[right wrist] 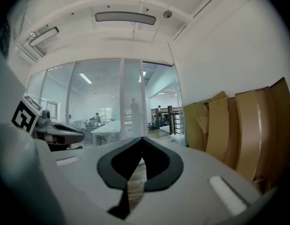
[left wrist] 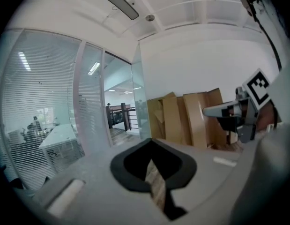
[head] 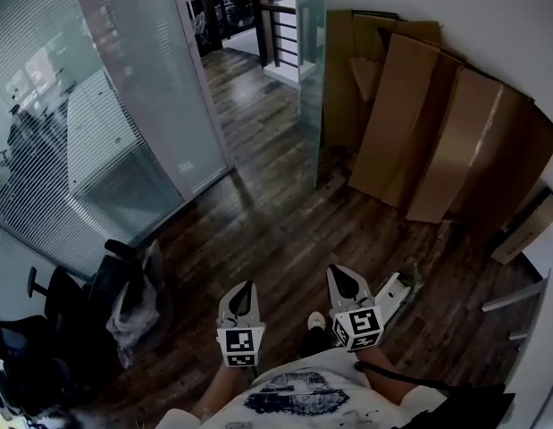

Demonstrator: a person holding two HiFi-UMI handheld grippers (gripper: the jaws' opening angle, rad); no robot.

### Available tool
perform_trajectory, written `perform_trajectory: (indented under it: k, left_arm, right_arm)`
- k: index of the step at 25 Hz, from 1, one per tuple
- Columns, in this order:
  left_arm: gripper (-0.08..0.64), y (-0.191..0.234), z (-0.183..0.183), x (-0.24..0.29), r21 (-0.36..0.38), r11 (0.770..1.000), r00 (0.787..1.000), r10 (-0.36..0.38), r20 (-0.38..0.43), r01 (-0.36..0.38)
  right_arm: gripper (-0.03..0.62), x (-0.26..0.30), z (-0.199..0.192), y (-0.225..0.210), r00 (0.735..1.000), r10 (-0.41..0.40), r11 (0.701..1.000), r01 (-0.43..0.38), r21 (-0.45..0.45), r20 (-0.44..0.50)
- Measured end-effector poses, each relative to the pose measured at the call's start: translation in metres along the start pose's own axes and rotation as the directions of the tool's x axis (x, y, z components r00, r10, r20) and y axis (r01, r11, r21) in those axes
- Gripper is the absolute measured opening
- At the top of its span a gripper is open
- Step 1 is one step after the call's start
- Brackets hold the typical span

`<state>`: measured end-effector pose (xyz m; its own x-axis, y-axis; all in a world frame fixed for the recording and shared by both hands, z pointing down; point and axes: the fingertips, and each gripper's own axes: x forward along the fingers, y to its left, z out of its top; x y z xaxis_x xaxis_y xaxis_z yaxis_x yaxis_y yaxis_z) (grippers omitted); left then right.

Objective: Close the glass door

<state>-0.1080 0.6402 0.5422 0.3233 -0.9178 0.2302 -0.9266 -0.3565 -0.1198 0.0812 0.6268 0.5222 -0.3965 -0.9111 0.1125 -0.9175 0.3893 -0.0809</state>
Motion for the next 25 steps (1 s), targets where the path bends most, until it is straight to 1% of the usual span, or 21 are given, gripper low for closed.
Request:
perform_trajectory:
  k: [7, 13, 16, 25]
  left_arm:
    - [0.003, 0.002, 0.019, 0.069, 0.014, 1.000, 1.000, -0.024, -0.010, 0.024]
    - [0.003, -0.006, 0.021, 0.110, 0.018, 0.998, 0.998, -0.053, -0.041, 0.054]
    - [0.003, -0.010, 0.025, 0.126, 0.023, 0.998, 0.997, -0.061, -0.044, 0.062]
    - [0.003, -0.010, 0.042, 0.172, 0.025, 0.999, 0.999, -0.040, -0.029, 0.041]
  right_arm:
    - [0.008, 0.050, 0.005, -0.042, 1.000, -0.004, 1.000, 0.004, 0.009, -0.008]
    - [0.008, 0.071, 0.001, -0.075, 0.999, -0.022, 0.999, 0.022, 0.032, -0.024]
    - [0.008, 0.078, -0.002, -0.090, 0.999, -0.029, 0.999, 0.031, 0.042, -0.034]
    - [0.008, 0.105, 0.001, -0.126, 0.999, -0.028, 0.999, 0.030, 0.044, -0.038]
